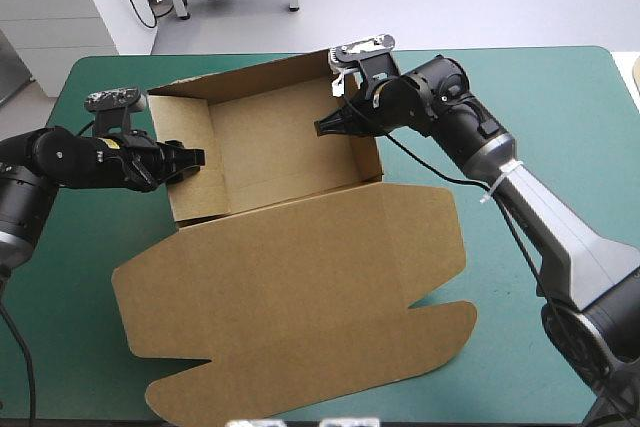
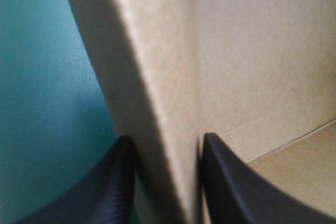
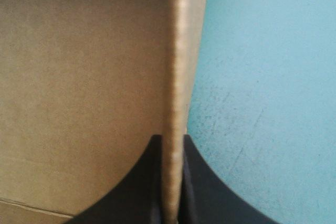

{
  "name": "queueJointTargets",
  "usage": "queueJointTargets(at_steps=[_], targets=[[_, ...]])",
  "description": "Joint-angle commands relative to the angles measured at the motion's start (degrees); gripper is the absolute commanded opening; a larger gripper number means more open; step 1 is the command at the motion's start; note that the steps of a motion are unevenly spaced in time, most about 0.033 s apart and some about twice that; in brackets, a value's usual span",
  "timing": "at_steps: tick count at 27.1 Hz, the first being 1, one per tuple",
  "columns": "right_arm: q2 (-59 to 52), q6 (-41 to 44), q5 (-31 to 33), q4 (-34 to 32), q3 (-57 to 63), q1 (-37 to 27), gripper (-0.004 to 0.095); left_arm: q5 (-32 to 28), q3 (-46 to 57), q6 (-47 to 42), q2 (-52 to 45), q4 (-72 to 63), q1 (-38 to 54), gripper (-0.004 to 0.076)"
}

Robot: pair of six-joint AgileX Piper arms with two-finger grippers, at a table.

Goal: Fold the box

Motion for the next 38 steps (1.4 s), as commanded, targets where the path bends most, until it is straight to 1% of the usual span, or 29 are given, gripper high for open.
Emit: queueJointTargets(at_steps=[1, 5, 8, 13, 18, 20, 24, 27, 31, 33, 36, 38], targets=[[-3.25, 0.27, -2.14, 4.58, -1.72, 1.43, -0.0019, -5.01, -1.77, -0.45, -1.47, -5.02, -1.01, 0.0003], [-3.25, 2.52, -0.30, -0.05, -1.72, 1.32, -0.0020, -7.50, -1.77, -0.08, -1.09, -5.48, -2.60, -0.0008], [-3.25, 2.73, 2.33, -1.47, -1.72, 0.16, -0.0020, -9.40, -3.06, -0.08, 0.55, -4.17, -5.35, -0.0008], [-3.25, 3.73, 3.83, -1.24, -1.68, -2.36, -0.0020, -3.87, -10.73, -0.65, 7.77, 3.84, -11.09, -0.0008], [-1.80, 3.73, 11.63, -1.88, -1.68, -4.53, -0.0021, -3.05, -17.68, -6.75, 14.47, 11.97, -15.77, -0.0008], [-0.61, 3.73, 13.56, -1.61, -1.68, -5.28, -0.0021, -2.44, -19.15, -8.51, 16.66, 13.98, -16.35, -0.0008], [2.48, 4.30, 14.44, -0.56, -1.68, -5.57, -0.0021, -1.77, -19.57, -10.39, 20.80, 14.23, -16.35, -0.0008], [5.49, 4.42, 14.44, 1.44, -1.68, -5.57, -0.0021, -0.97, -19.57, -10.45, 23.44, 14.12, -16.35, -0.0008], [9.19, 4.42, 14.44, 2.01, -1.68, -5.57, -0.0021, -0.20, -19.57, -10.45, 26.06, 15.72, -16.35, -0.0008], [10.49, 3.28, 14.44, 1.56, -1.68, -5.57, -0.0021, -0.06, -19.57, -10.06, 27.05, 16.89, -16.35, -0.0008], [10.88, 2.63, 14.44, -2.03, -1.68, -5.57, -0.0017, -0.18, -19.57, -9.57, 28.12, 17.28, -16.35, -0.0005], [10.88, 2.63, 14.44, -3.89, -1.68, -5.57, 0.0033, -0.43, -19.57, -9.57, 28.25, 17.28, -16.35, 0.0010]])
